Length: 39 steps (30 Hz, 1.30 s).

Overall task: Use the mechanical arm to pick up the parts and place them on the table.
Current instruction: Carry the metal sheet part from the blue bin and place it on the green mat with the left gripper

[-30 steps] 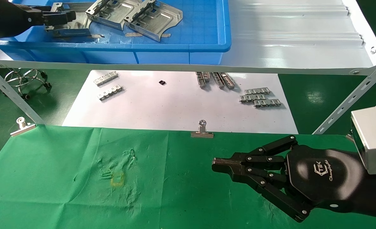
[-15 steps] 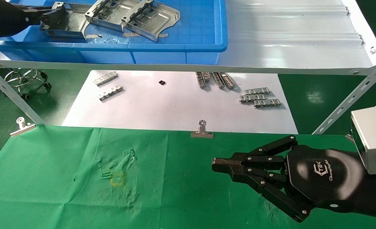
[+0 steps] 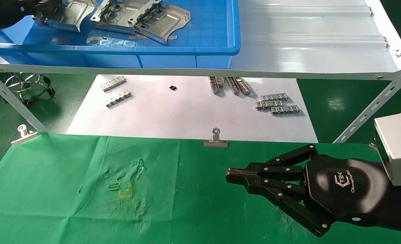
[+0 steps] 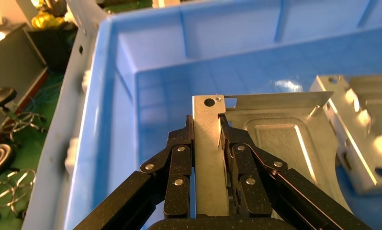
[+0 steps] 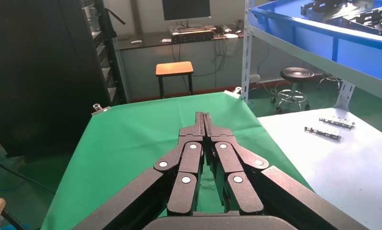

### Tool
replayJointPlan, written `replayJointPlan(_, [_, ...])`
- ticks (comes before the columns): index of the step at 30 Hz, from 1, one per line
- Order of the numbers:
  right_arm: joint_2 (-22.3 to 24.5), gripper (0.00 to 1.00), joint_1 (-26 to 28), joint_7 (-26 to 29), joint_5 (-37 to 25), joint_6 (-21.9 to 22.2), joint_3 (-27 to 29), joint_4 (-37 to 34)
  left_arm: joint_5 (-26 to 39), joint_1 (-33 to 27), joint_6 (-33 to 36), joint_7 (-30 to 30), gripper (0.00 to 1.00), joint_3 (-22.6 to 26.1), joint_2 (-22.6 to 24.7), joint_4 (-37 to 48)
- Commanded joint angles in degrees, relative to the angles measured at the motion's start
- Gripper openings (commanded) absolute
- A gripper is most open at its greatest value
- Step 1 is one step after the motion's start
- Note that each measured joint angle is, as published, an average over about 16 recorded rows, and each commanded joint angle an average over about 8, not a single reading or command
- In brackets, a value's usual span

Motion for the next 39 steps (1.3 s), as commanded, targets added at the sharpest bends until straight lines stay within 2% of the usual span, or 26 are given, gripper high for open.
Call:
replayJointPlan(1, [0.0,0.0,0.0,0.0,0.0,0.0,0.0,0.0,-0.75,0.15,-0.29,0.56,0.0,-0.53,-0.05,-0.36])
replayJointPlan(9, [0.0,0.0,0.0,0.0,0.0,0.0,0.0,0.0,-5.25,1.77,9.62,5.25,0.0,-3.25,-2.84,-4.64])
replayJointPlan(19, [0.0,0.0,0.0,0.0,0.0,0.0,0.0,0.0,-10.95,5.0,27.51,12.03,0.0,-6.07,-7.85,-10.11])
replayJointPlan(27, [0.0,0.0,0.0,0.0,0.0,0.0,0.0,0.0,-14.43,7.75,42.46,20.17,0.0,-7.09,-9.9,-14.27])
replayJointPlan(32, [0.0,0.0,0.0,0.0,0.0,0.0,0.0,0.0,-15.59,9.59,49.19,24.5,0.0,-5.12,-10.94,-18.48])
replayJointPlan(39, [0.0,0.0,0.0,0.0,0.0,0.0,-0.01,0.0,-19.69,14.77,50.1,27.71,0.0,1.92,-14.52,-29.6])
